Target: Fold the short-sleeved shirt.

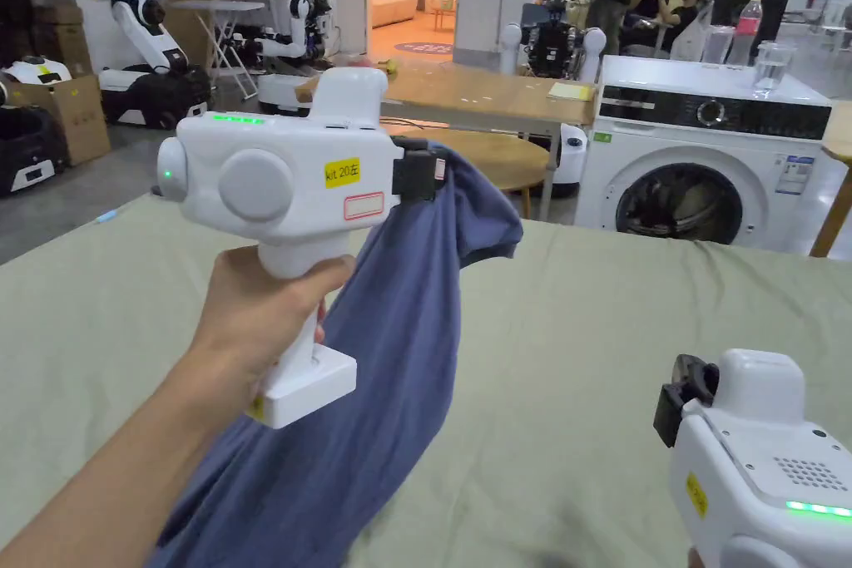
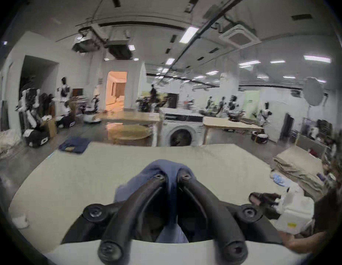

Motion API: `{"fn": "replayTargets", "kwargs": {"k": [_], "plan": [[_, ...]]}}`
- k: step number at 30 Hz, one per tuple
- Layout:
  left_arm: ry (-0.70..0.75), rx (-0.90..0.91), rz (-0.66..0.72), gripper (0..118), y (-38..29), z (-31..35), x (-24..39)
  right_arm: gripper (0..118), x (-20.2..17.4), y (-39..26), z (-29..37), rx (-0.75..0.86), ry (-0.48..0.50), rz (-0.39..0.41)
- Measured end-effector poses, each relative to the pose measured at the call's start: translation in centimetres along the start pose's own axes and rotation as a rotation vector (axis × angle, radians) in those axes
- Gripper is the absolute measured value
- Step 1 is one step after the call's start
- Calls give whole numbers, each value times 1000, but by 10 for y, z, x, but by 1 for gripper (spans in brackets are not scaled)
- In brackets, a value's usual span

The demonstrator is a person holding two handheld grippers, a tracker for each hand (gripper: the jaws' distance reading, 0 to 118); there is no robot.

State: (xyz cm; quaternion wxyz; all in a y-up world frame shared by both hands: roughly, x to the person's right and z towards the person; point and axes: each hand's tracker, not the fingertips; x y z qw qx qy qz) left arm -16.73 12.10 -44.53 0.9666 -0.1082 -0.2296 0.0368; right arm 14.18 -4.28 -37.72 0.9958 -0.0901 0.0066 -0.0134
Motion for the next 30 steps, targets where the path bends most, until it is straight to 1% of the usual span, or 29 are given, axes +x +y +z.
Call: {"fn": "replayTargets", "kwargs": {"k": [5,7,11,16,20,21,22,23,24,25,26,27,28,30], "plan": [[-201,-53,-34,2,0,-65,79,0,49,6,24,26,-113,0],[-284,-111,-37,2,-14,-90,108,0,68,6,33,28,-160,-4],[-401,-216,-74,2,-61,-130,165,0,105,1,52,22,-251,-2],[-438,-375,-78,2,-132,-153,199,0,138,-11,67,-17,-309,-20],[-437,-435,-49,2,-174,-156,203,0,150,-23,69,-55,-331,-39],[-435,-446,-47,5,-180,-156,203,0,150,-26,68,-64,-330,-45],[-434,-454,-40,5,-184,-156,201,0,150,-28,67,-73,-329,-49],[-423,-469,-27,8,-188,-156,200,0,149,-30,66,-83,-324,-51],[-415,-476,-18,14,-189,-155,197,0,148,-31,65,-88,-317,-53],[-410,-469,-10,28,-190,-153,194,0,145,-33,64,-93,-310,-55],[-402,-465,-3,39,-187,-150,189,0,142,-33,62,-99,-303,-56],[-383,-451,7,40,-185,-145,183,0,140,-34,61,-103,-294,-59],[-362,-438,10,46,-184,-141,178,0,138,-34,60,-103,-287,-59],[-310,-397,14,66,-176,-128,166,0,130,-34,57,-106,-268,-57]]}}
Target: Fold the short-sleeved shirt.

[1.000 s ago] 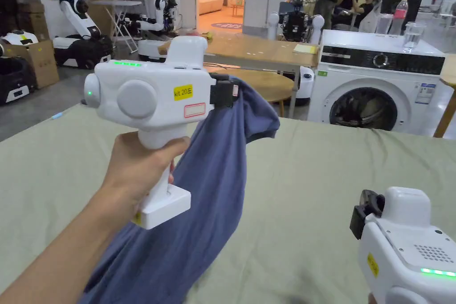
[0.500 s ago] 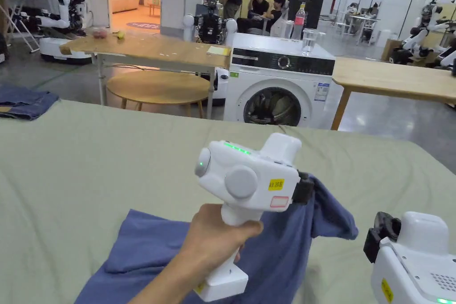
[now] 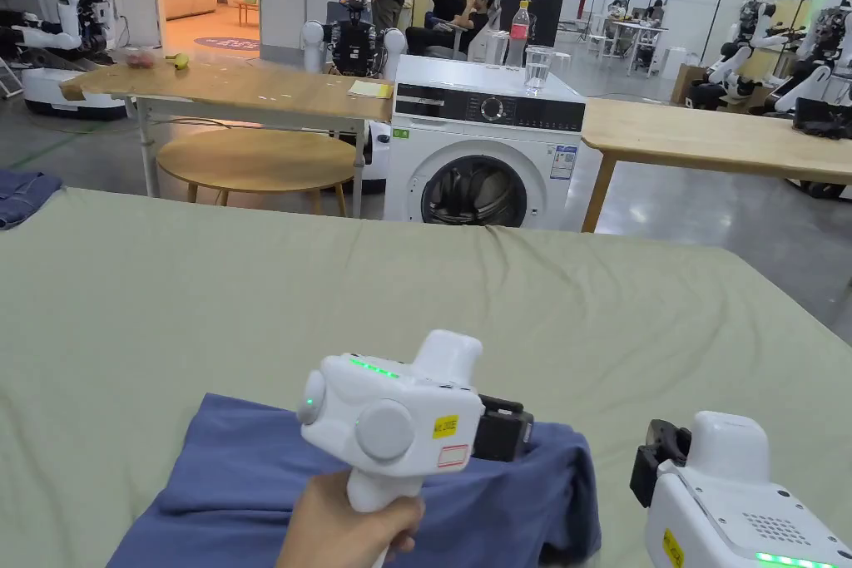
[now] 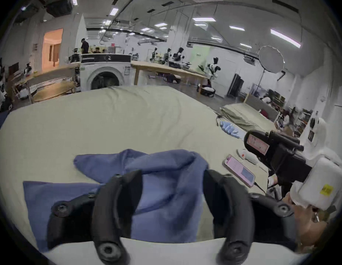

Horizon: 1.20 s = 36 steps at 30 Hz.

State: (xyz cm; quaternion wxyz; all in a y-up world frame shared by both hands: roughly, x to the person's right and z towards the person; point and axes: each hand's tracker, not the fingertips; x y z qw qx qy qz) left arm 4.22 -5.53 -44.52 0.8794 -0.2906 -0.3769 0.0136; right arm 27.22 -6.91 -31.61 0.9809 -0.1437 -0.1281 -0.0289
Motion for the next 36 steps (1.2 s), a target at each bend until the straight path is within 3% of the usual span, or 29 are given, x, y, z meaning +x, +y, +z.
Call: {"fn": "replayTargets", "kwargs": {"k": [5,7,8,10,11,17,20,24,28,31,32,33,36], "plan": [[92,73,55,65,-15,48,-30,0,-17,1,-5,1,42,9],[127,105,72,58,-26,68,-41,0,-25,2,-6,4,63,10],[157,123,80,45,-32,77,-46,0,-28,2,-6,4,71,11],[258,122,73,4,-43,92,-54,0,-35,0,-8,4,78,20],[296,136,70,0,-48,101,-58,0,-38,-1,-9,2,83,24],[392,85,161,0,-69,147,-92,0,-53,-4,-16,-18,120,23],[415,-27,188,0,-76,168,-112,0,-57,-5,-18,-27,137,28],[402,-120,358,0,-94,191,-144,0,-60,-6,-20,-29,145,38],[457,-262,403,0,-114,192,-163,0,-63,-11,-24,-47,155,42],[491,-366,427,48,-133,185,-169,0,-64,-15,-25,-62,158,49],[505,-405,409,57,-142,183,-163,0,-64,-16,-25,-65,158,51],[519,-435,390,63,-150,179,-162,0,-64,-18,-25,-67,157,52],[554,-571,406,65,-181,161,-161,0,-62,-21,-26,-76,151,49]]}}
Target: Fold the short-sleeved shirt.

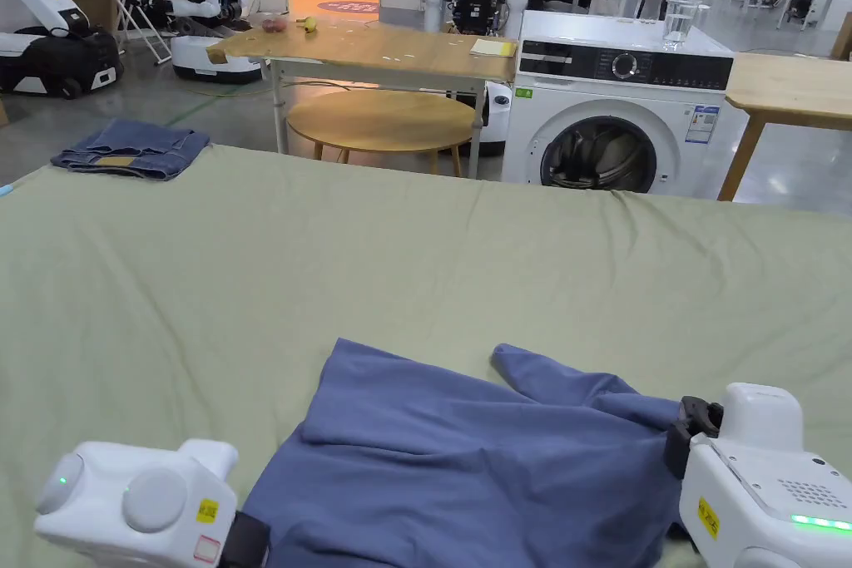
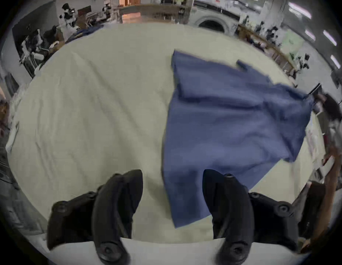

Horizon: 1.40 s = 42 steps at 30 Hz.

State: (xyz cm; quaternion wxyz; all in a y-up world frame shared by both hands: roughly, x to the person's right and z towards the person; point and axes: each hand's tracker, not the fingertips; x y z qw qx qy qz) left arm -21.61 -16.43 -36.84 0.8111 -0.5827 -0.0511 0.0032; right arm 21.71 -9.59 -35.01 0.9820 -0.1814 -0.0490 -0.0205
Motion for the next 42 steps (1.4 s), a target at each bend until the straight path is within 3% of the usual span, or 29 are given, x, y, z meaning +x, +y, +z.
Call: {"fn": "replayTargets", "kwargs": {"k": [2,4,5,6,8,9,17,18,21,22,23,27,29,31,34,36,42], "plan": [[30,103,-28,65,-8,0,10,0,2,-2,-1,-10,-1,-4],[63,97,-56,64,-10,4,17,0,4,-3,0,-17,-3,-5],[63,116,-97,60,-10,6,21,0,6,-4,1,-19,-5,-4],[48,127,-130,48,-10,8,25,0,7,-4,1,-20,-7,-4],[48,143,-144,6,-8,11,29,0,13,-4,3,-27,-15,-3],[40,139,-137,0,-6,11,28,0,16,-4,3,-33,-21,-4],[-125,248,13,0,-5,37,-3,1,69,-4,4,-189,-53,-2],[-127,255,14,0,-3,41,-3,4,75,-5,2,-221,-49,0],[-139,275,3,0,6,46,0,39,86,-14,-9,-331,-31,7],[-139,275,2,0,8,44,1,55,88,-19,-13,-353,-20,7],[-139,273,-1,0,10,41,2,58,89,-24,-18,-375,-9,6],[-137,254,2,0,12,33,8,58,82,-39,-44,-448,27,9],[-140,245,7,0,12,28,10,58,76,-50,-62,-493,12,63],[-133,234,-2,0,10,24,11,55,73,-62,-77,-517,-8,65],[-133,229,8,0,12,12,4,33,74,-63,-75,-473,0,3],[-139,229,21,0,12,7,2,5,75,-60,-70,-460,34,-9],[-144,258,24,0,15,11,3,4,78,-54,-60,-438,-5,4]]}}
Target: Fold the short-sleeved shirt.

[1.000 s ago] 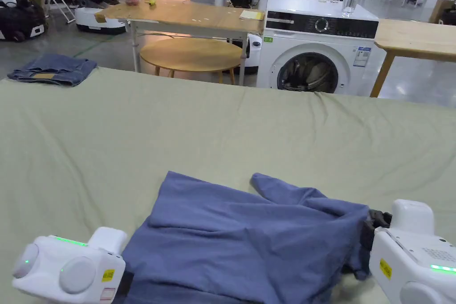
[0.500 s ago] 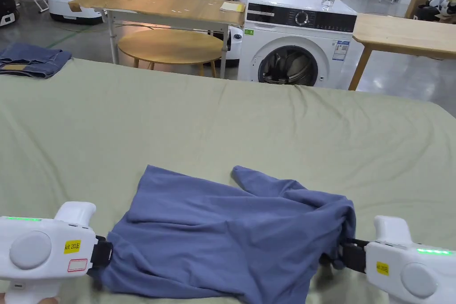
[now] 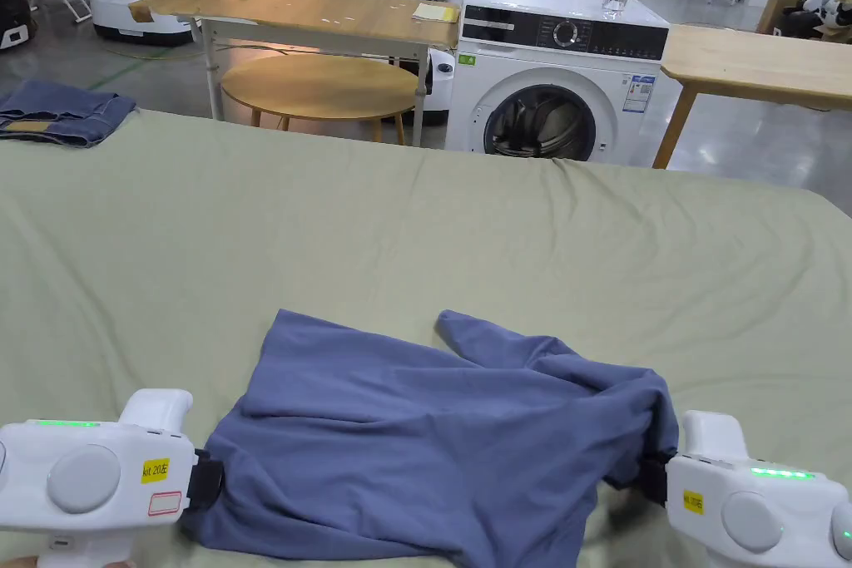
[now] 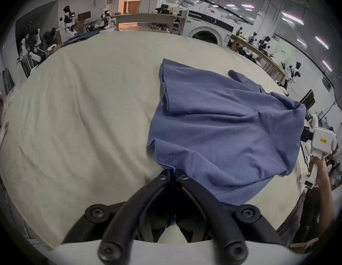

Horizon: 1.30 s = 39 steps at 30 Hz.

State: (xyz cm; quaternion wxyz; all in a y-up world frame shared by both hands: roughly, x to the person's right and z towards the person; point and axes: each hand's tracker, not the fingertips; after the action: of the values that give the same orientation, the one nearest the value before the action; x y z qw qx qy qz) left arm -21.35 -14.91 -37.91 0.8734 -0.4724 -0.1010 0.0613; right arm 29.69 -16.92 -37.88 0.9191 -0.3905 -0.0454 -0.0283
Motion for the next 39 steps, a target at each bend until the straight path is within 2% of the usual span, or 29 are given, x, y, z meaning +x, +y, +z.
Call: {"fn": "replayTargets", "kwargs": {"k": [4,7,14,24,35,39], "plan": [[-2,99,-10,0,20,22,-1,4,13,13,23,96,-33,-48],[-39,150,-25,0,47,48,-2,4,23,34,45,166,-47,-39],[-10,336,-21,0,121,110,-10,4,30,94,83,289,-48,-1],[17,533,-43,0,215,170,-11,4,14,188,125,436,9,-32],[50,600,-36,0,309,199,-18,4,-8,307,149,524,14,-84],[56,636,-3,0,340,209,-26,4,-18,347,154,556,-23,-49]]}}
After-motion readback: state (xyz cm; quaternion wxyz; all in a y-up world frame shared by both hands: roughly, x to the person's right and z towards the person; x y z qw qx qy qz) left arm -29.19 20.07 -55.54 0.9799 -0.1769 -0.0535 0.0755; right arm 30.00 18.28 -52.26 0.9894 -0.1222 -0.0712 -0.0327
